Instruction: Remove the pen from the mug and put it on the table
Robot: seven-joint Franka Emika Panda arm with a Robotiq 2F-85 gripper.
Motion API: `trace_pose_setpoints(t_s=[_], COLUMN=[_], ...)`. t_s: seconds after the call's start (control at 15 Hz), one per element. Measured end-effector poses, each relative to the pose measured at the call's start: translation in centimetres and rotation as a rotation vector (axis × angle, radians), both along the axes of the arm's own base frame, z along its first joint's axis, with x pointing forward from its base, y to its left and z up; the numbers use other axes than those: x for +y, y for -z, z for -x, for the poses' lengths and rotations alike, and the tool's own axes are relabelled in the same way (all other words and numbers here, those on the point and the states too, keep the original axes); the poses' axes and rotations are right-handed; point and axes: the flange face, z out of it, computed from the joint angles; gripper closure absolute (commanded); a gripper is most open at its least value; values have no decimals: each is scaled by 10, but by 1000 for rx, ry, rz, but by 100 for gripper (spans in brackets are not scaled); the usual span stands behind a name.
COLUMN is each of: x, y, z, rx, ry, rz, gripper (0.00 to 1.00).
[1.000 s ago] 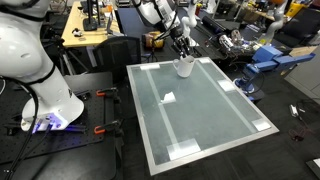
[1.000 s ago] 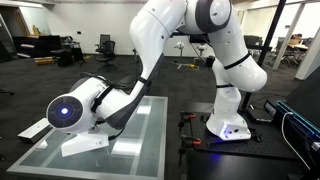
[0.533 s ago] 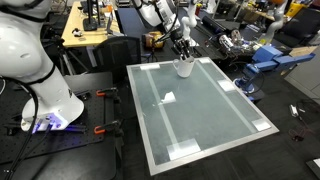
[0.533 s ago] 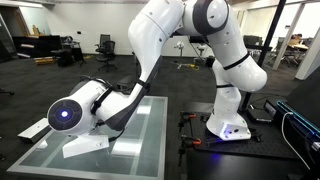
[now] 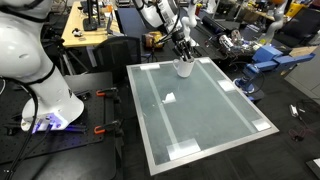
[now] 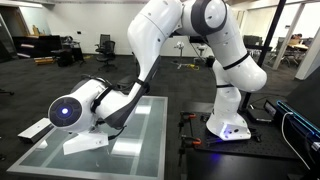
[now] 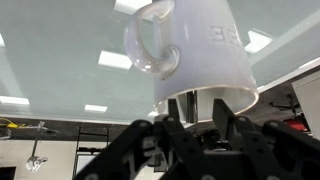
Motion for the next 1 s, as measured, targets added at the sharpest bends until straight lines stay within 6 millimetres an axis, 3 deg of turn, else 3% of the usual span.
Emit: trace_pose_setpoints(t_s=[1.0], x=[-12], y=[8], z=[-12], rx=[-1], ry=[21], rz=[-54], gripper=[56])
